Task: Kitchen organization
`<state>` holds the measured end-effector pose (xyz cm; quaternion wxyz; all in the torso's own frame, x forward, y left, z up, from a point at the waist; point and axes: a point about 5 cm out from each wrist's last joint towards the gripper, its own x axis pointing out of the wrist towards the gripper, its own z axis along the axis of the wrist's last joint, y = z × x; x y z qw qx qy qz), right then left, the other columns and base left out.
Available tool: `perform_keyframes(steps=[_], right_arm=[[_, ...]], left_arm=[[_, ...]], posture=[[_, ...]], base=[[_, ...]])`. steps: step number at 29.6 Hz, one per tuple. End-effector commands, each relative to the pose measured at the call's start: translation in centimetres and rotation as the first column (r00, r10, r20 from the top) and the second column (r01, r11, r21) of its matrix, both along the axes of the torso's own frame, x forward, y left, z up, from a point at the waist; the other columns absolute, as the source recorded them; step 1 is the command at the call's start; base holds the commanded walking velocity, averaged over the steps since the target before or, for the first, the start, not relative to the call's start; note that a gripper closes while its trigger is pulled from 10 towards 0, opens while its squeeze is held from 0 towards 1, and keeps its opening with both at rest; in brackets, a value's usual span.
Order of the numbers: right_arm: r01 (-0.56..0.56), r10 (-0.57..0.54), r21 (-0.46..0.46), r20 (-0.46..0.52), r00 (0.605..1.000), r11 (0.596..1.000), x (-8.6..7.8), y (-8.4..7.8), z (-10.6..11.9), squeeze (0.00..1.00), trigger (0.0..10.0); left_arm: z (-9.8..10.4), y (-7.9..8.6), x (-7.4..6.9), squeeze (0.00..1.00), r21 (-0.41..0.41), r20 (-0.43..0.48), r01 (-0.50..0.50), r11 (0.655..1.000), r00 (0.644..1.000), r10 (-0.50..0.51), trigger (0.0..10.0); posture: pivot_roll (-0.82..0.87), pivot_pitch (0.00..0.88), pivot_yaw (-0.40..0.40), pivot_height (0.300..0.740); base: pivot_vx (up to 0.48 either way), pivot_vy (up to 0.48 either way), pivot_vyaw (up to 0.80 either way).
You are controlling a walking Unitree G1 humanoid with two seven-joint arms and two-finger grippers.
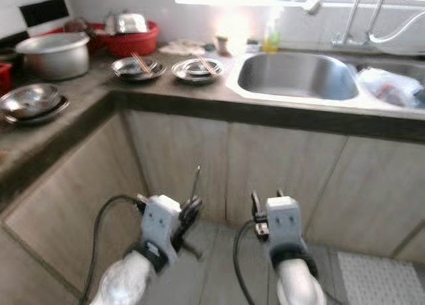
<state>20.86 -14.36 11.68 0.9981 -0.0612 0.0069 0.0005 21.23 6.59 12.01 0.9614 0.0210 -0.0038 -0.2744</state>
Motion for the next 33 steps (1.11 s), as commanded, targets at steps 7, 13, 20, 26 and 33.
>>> perform_keyframes(steps=[7, 13, 20, 26, 33], right_arm=[[-0.013, 0.013, 0.015, -0.004, 1.0, 1.0, 0.1, 0.5, 0.1, 0.0, 10.0], [-0.012, 0.012, 0.012, 0.003, 1.0, 1.0, 0.2, 0.5, 0.3, 0.0, 10.0], [-0.005, 0.004, 0.031, 0.034, 0.999, 1.0, 0.8, 0.5, 1.1, 0.0, 10.0], [-0.006, 0.005, 0.033, 0.037, 0.999, 0.999, 1.1, 0.3, 1.2, 0.0, 10.0], [0.0, -0.001, 0.005, 0.081, 0.997, 1.0, 2.1, 0.0, 2.1, 0.0, 10.0]], left_arm=[[0.1, 1.0, 0.4, 0.0, -0.017, -0.018, -0.058, 0.998, 0.998, 0.057, 10.0], [0.2, 1.0, 0.4, 0.0, -0.012, -0.014, -0.058, 0.998, 0.998, 0.058, 10.0], [0.8, 1.2, 0.7, 0.0, -0.027, 0.017, -0.112, 0.993, 0.993, 0.113, 10.0], [0.9, 1.0, 0.8, 0.0, -0.024, 0.025, -0.111, 0.994, 0.993, 0.112, 10.0], [0.8, 1.5, 1.2, 0.0, -0.019, 0.034, -0.136, 0.99, 0.99, 0.137, 10.0]], posture=[[0.02, 0.027, -0.009, 0.74], [0.03, 0.029, -0.002, 0.74], [0.04, 0.025, -0.017, 0.74], [0.04, 0.017, -0.023, 0.74], [0.03, 0.002, -0.027, 0.74]], base=[[0.184, -0.154, 0.0], [0.0, 0.0, 0.0], [0.0, 0.0, 0.0], [0.0, 0.0, 0.0], [0.139, 0.0, -0.26]])
